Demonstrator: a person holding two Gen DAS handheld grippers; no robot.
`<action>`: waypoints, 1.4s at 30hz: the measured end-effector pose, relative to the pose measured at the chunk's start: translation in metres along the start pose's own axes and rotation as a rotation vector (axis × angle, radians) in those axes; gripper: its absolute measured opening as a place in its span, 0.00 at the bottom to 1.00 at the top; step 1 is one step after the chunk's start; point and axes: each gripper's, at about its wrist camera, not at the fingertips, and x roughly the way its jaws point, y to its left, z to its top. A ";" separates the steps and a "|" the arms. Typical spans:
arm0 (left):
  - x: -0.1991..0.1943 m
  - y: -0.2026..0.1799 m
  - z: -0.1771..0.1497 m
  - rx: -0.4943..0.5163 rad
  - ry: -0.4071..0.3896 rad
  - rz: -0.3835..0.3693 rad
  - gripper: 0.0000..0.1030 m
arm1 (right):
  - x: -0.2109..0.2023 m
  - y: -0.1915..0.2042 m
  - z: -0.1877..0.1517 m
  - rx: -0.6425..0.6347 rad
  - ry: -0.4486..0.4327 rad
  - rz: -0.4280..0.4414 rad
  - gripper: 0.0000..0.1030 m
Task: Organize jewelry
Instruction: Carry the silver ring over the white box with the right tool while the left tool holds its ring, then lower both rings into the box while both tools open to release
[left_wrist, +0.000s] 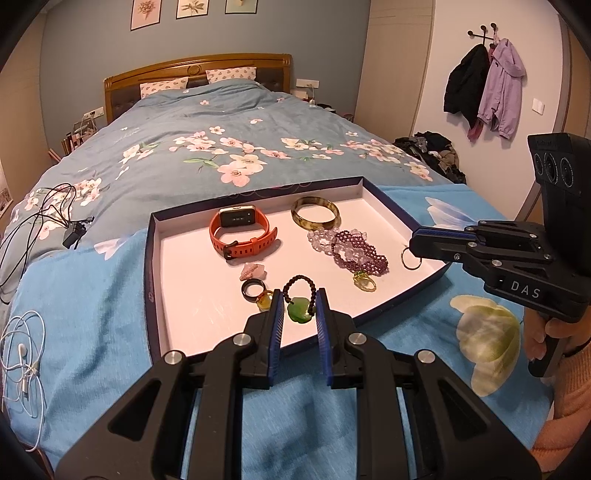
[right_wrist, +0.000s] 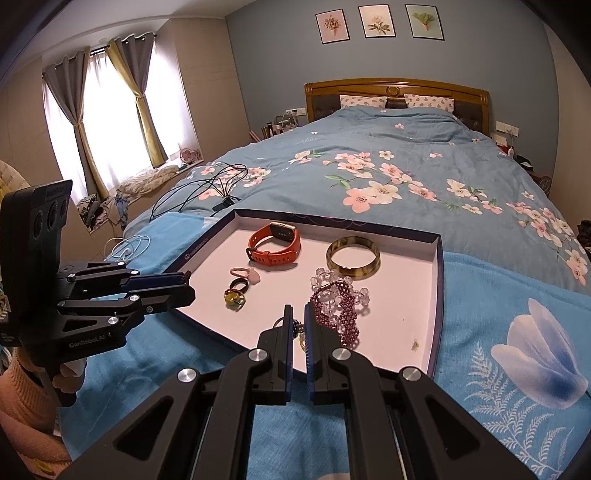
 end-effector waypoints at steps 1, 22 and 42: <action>0.001 0.001 0.000 -0.001 0.001 0.000 0.17 | 0.001 -0.001 0.001 0.000 0.001 -0.001 0.04; 0.006 0.005 0.004 0.000 0.003 0.005 0.17 | 0.010 -0.007 0.002 0.002 0.015 -0.011 0.04; 0.012 0.013 0.009 -0.003 0.013 0.011 0.17 | 0.018 -0.012 0.006 0.001 0.030 -0.026 0.04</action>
